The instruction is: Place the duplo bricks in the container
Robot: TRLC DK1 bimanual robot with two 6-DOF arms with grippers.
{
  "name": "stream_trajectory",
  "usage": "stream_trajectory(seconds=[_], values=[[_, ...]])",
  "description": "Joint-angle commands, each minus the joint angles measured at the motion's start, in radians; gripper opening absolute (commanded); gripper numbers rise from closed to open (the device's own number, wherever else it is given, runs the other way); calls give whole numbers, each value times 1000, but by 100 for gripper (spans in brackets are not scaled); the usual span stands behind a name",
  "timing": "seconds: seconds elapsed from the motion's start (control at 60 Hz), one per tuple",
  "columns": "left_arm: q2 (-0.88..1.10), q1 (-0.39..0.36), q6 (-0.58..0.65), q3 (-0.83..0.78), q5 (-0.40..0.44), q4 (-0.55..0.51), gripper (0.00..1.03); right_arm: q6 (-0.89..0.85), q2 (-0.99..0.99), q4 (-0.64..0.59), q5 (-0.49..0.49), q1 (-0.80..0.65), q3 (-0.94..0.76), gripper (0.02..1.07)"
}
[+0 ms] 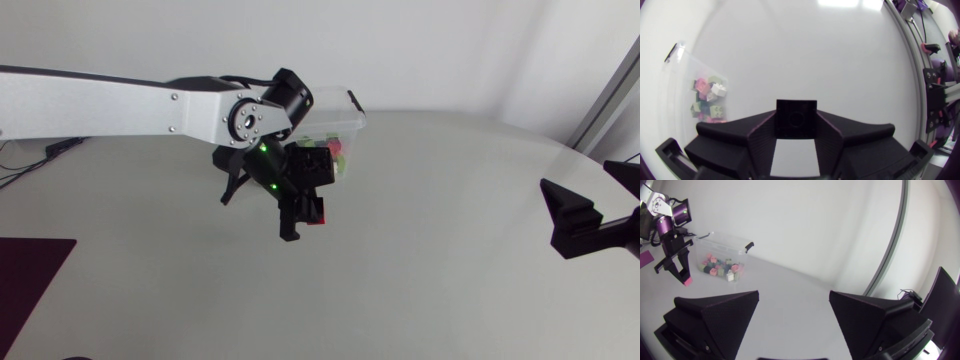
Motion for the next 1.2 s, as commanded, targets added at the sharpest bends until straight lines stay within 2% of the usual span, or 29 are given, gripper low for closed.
stream_trajectory(seconds=[0.0, 0.183, 0.4, 0.75, 0.833, 0.95, 1.183], values=[[-46, 8, -35, -24, 16, 7, 29, 11, -23, 51, 12, -5, -53, 103], [-91, 24, -89, -26, 16, 35, 29, 4, -100, 149, 41, -1, -144, 103], [-130, 45, -155, -38, 16, 90, 30, 8, -143, 187, 59, 47, -242, 103], [-158, 76, -270, -38, 14, 210, 30, 41, -272, 160, 88, 85, -317, 103], [-160, 84, -291, -38, 14, 230, 30, 80, -307, 166, 136, 88, -342, 103], [-160, 99, -319, -39, 14, 257, 30, 82, -382, 135, 146, 108, -371, 103], [-150, 123, -391, -53, 11, 383, 30, 85, -381, 138, 188, 145, -398, 100]])
